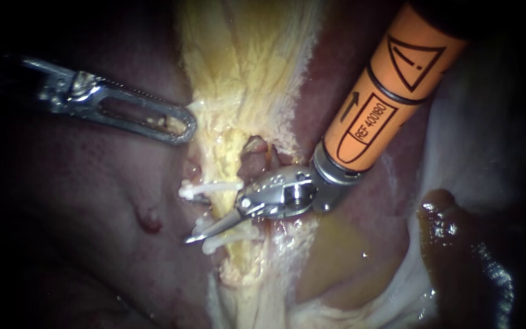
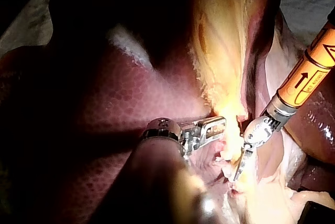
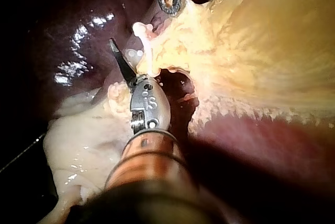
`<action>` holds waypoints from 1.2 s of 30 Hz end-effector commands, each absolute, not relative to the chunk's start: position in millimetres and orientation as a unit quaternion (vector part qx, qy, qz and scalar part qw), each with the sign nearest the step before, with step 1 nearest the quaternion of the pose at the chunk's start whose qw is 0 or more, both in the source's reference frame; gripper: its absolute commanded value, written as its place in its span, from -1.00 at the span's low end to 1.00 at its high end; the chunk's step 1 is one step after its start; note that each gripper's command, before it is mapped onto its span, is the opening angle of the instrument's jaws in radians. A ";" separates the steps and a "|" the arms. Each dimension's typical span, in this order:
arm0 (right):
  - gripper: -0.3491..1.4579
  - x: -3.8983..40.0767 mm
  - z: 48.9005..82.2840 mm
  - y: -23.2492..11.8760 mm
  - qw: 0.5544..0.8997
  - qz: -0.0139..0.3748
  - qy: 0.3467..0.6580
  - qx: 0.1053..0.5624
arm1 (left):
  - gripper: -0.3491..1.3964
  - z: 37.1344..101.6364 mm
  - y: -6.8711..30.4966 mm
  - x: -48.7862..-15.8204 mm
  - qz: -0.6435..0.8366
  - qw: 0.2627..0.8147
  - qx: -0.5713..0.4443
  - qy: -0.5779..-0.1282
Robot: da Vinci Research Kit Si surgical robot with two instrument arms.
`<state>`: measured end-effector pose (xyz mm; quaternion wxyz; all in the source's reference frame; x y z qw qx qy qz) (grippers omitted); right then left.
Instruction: Go to the cutting position left tube
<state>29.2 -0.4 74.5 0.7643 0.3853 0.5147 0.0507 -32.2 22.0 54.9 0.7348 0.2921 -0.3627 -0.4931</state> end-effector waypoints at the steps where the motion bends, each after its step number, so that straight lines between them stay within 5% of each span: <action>1: 0.88 29.3 74.5 -0.4 0.765 0.051 0.514 0.385 | -1.00 54.9 22.1 -32.2 -0.493 0.735 0.292 -0.363; 36: 0.90 29.4 68.6 0.3 0.701 0.059 0.564 0.431 | -1.00 55.7 22.5 -31.7 -0.492 0.735 0.293 -0.363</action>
